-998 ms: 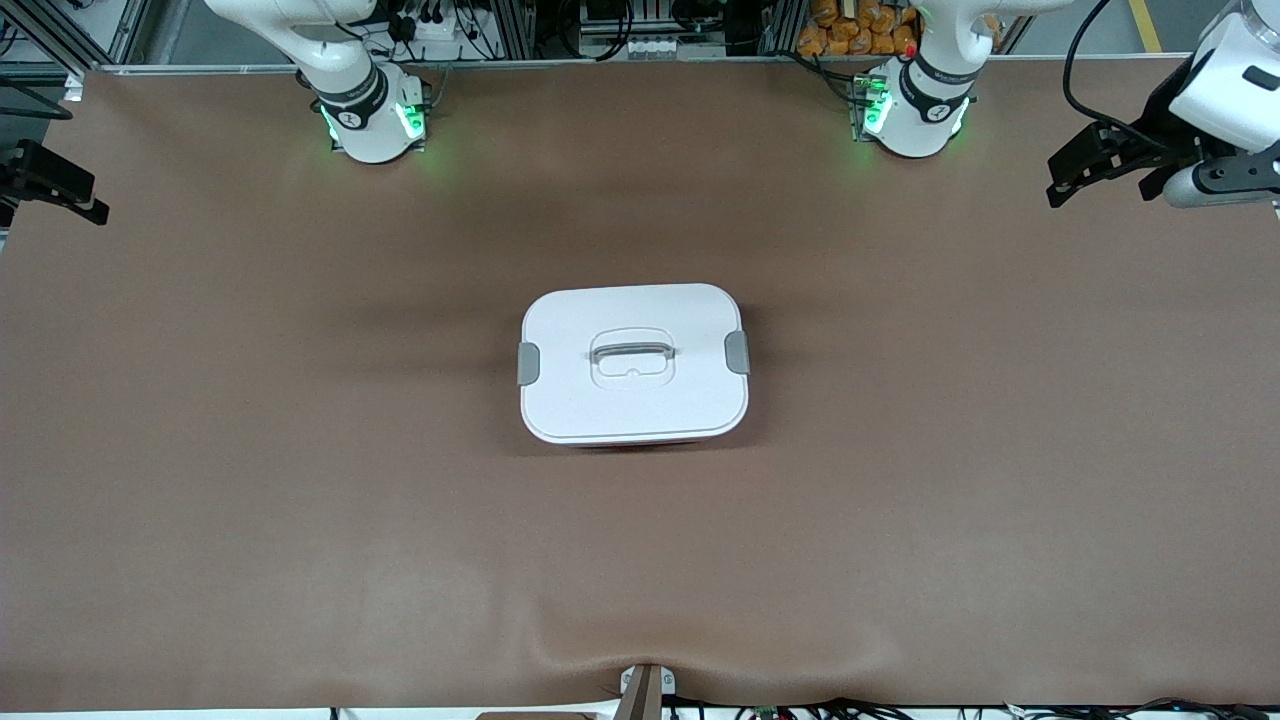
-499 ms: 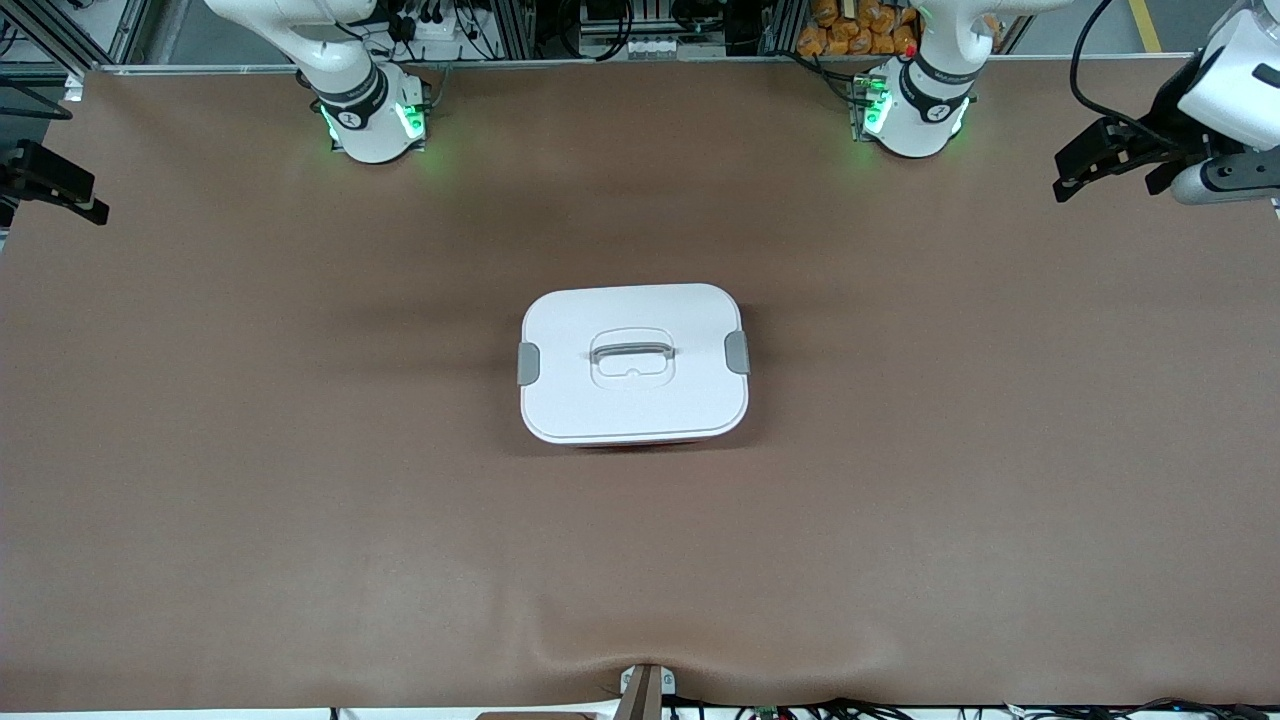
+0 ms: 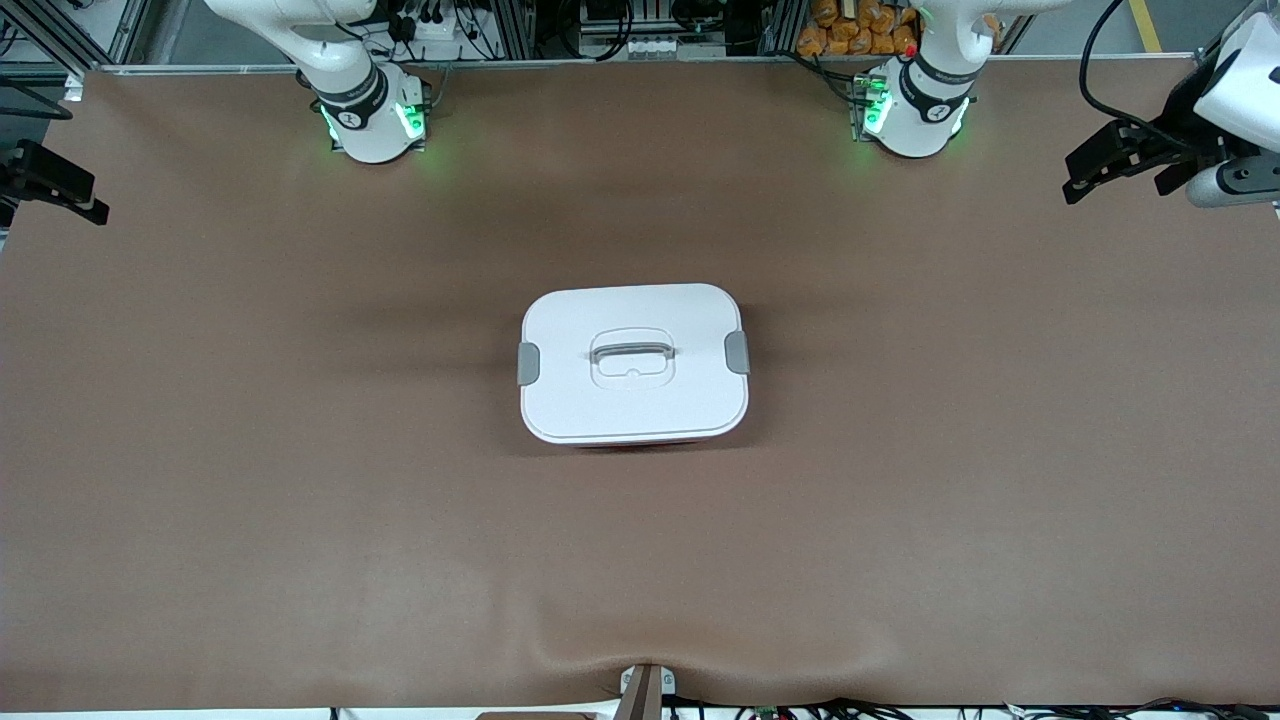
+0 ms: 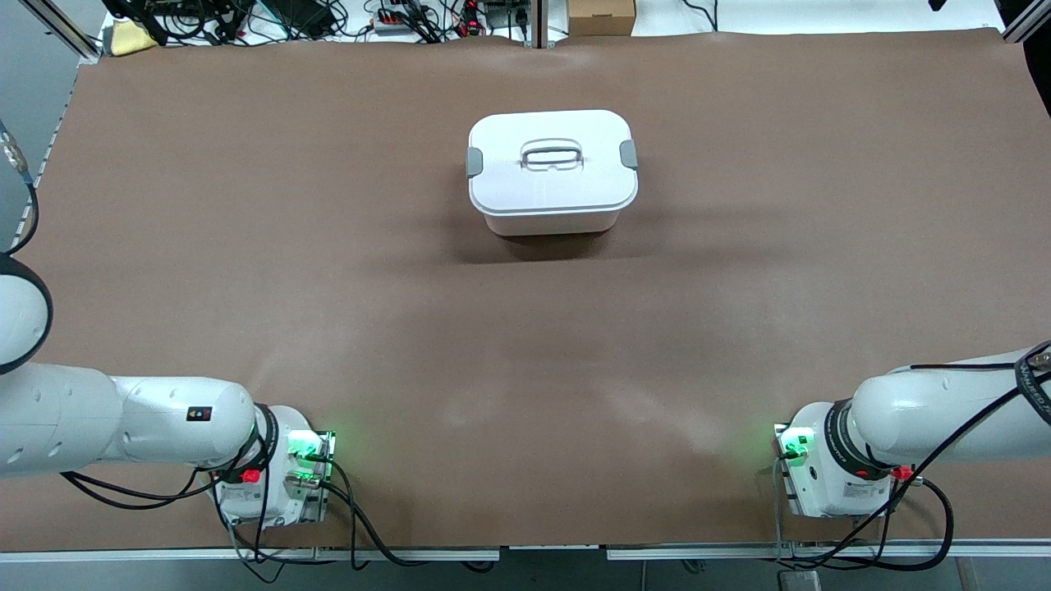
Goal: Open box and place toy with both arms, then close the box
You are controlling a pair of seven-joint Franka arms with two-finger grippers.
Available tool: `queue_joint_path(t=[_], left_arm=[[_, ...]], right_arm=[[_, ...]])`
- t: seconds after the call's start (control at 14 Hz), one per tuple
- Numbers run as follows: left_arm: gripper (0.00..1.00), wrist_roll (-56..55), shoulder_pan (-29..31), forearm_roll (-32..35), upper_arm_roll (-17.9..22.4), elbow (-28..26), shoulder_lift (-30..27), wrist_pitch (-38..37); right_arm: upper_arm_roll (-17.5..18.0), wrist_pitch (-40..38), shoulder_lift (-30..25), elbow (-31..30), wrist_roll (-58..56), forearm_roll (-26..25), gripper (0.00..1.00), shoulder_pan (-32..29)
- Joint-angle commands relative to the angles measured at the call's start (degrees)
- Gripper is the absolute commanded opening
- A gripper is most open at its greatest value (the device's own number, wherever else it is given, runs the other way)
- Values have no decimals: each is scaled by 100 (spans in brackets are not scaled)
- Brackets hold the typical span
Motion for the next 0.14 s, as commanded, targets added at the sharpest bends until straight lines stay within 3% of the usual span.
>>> queue_joint_path(t=[0.0,0.07], left_arm=[[100,-24,176,-53,-17,137,49,-94],[100,-85,185,-53,-17,128,49,-94]], right_arm=[[-37,-5,-97,-73,-30,77,100,31],[-37,-5,-97,-73,-30,77,100,23]])
